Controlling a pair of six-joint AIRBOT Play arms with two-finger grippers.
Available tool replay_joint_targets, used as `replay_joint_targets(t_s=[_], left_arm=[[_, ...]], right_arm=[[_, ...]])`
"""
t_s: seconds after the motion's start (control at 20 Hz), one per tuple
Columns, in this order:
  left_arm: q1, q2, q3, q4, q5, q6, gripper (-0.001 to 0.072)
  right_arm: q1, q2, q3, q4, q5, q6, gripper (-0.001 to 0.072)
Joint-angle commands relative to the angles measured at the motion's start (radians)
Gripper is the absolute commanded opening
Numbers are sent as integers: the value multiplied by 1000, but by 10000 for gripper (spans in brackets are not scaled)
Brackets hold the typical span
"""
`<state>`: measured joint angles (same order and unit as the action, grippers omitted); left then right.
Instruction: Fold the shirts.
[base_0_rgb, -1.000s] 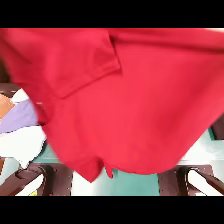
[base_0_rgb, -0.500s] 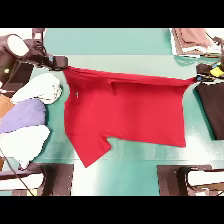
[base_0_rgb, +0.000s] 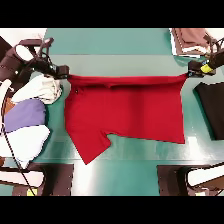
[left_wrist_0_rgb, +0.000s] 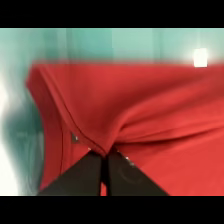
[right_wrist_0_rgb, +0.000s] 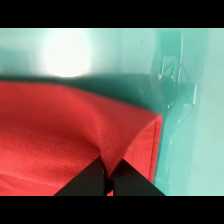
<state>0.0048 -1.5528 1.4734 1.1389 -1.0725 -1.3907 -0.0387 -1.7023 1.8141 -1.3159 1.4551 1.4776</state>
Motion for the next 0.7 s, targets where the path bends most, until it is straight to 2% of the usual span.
replay_joint_targets(t_s=[0.0, 0.2, 0.25, 0.3, 0.35, 0.5, 0.65], left_arm=[[1, -3, -90, -18, -21, 38, 22], [1, -3, -165, -19, -5, 35, 24], [1, -3, -166, -18, -13, 29, 77], [1, -2, -166, -21, -14, 25, 362], [2, 1, -164, -19, -24, 4, 531], [19, 54, -158, 5, -106, -27, 527], [19, 219, -271, 128, -153, -76, 528]], right_arm=[[0, 61, -184, 8, -82, -5, 15], [0, 92, -332, 42, -121, -4, 19], [0, 92, -346, 69, -120, -5, 87], [0, 92, -357, 79, -123, -5, 284], [0, 92, -357, 93, -121, -5, 393], [-1, 129, -362, 91, -66, -39, 393], [-27, 278, -494, 95, -49, -58, 393]])
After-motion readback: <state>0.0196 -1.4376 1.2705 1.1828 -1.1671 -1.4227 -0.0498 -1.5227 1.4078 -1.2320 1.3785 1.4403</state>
